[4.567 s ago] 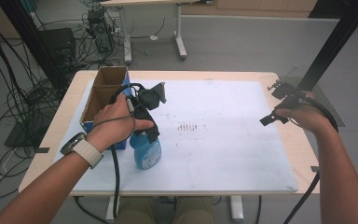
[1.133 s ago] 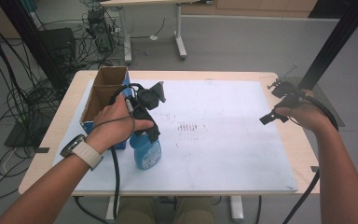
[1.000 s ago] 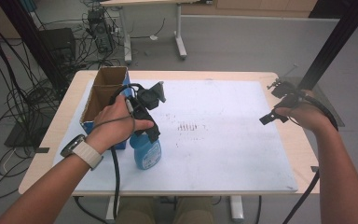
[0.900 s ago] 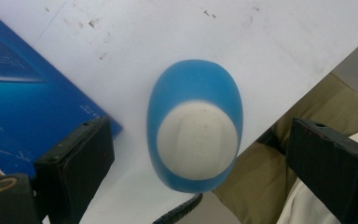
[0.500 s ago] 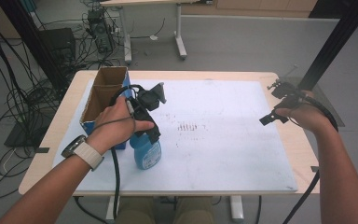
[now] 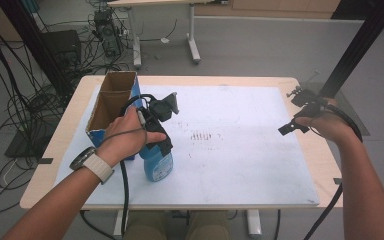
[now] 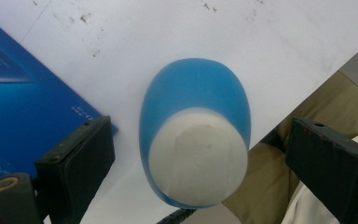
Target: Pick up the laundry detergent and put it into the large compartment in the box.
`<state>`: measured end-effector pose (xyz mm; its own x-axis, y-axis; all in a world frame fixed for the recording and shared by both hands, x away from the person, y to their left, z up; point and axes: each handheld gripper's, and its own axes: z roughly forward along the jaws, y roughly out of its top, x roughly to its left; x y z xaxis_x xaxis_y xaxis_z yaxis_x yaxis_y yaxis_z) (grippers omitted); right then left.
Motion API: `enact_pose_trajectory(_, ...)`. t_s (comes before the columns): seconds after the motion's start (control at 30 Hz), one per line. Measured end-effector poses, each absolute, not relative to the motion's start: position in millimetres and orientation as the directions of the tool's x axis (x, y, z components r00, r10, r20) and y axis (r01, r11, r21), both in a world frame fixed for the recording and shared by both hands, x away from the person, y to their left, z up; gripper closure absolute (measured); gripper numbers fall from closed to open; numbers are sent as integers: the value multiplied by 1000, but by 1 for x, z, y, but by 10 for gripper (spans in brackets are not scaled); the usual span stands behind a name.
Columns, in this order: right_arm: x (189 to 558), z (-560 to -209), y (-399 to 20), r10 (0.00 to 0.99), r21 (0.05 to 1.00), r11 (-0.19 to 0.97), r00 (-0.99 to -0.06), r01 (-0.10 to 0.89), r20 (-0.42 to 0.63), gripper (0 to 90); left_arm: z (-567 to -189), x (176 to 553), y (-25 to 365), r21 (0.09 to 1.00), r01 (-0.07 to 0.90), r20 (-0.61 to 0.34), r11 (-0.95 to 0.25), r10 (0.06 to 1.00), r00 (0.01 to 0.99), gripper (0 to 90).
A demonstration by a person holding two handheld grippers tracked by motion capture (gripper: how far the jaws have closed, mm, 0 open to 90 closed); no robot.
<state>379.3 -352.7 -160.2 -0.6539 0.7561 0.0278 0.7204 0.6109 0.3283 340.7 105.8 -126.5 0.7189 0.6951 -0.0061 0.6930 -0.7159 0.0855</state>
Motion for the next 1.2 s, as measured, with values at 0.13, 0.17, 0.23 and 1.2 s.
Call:
enact_pose_trajectory(0.13, 379, -161, -354, 758, 329, 608, -652, 723, 31, 115, -130, 342, 105, 79, 695, -6, -715, 696, 718, 88)
enact_pose_trajectory(0.17, 379, -162, -354, 758, 329, 608, -652, 722, 32, 115, -132, 343, 105, 77, 694, -7, -716, 696, 718, 89)
enact_pose_trajectory(0.23, 379, -162, -354, 758, 329, 608, -652, 722, 31, 115, -134, 342, 104, 79, 692, -1, -717, 694, 719, 90)
enact_pose_trajectory(1.2, 379, -165, -354, 756, 330, 608, -653, 722, 35, 115, -156, 346, 103, 67, 698, -6, -713, 699, 715, 126)
